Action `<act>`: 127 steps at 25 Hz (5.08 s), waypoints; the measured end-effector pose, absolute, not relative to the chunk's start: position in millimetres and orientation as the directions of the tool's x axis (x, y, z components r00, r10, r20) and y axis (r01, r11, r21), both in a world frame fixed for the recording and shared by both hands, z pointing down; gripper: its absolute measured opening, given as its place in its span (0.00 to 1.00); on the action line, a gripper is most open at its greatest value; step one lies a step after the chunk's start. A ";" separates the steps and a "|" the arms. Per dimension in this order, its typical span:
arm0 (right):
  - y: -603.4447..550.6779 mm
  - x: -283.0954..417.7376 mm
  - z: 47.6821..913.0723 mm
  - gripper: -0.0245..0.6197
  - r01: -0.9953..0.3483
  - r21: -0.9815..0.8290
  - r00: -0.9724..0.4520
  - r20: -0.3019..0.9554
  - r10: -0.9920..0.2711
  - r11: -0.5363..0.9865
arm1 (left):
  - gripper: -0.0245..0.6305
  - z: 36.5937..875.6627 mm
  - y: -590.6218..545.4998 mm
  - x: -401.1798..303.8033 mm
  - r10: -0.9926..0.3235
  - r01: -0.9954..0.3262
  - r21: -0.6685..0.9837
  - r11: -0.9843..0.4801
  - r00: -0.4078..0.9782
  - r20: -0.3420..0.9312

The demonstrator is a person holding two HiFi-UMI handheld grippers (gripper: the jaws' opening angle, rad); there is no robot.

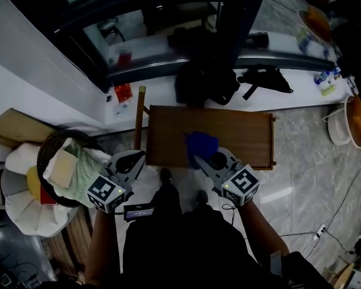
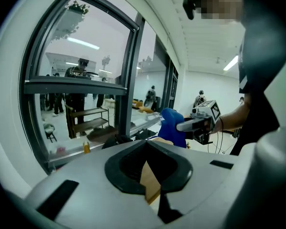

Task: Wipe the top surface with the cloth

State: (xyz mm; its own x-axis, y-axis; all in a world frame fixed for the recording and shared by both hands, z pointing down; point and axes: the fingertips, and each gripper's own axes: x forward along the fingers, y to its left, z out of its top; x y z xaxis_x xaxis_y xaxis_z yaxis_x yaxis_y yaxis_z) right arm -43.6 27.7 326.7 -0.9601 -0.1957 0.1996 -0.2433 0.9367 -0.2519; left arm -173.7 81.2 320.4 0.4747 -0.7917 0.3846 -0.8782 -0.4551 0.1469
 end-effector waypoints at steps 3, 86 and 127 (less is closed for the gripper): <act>15.0 -80.4 325.7 0.13 -0.268 -0.247 -0.950 0.229 -0.213 0.931 | 0.05 324.0 60.1 -210.2 -0.781 -0.868 0.169 -0.467 0.495 0.380; -220.8 71.8 624.9 0.13 -0.715 -0.342 -0.628 0.698 -0.345 0.610 | 0.05 503.0 -141.5 -4.6 -0.345 -0.755 0.267 -0.598 0.544 0.765; -120.7 -140.8 543.7 0.13 -0.627 -0.459 -0.753 0.563 -0.340 0.629 | 0.05 446.3 -40.0 -252.1 -0.485 -0.871 0.254 -0.420 0.452 0.749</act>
State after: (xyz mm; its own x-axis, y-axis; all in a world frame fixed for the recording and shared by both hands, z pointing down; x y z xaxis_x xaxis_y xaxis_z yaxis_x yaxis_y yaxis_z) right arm -140.8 -120.7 543.7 -0.7532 -0.3403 0.5628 -0.6272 0.6293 -0.4589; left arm -252.1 -40.0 446.3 0.4519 -0.4853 0.7485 -0.8715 -0.4195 0.2541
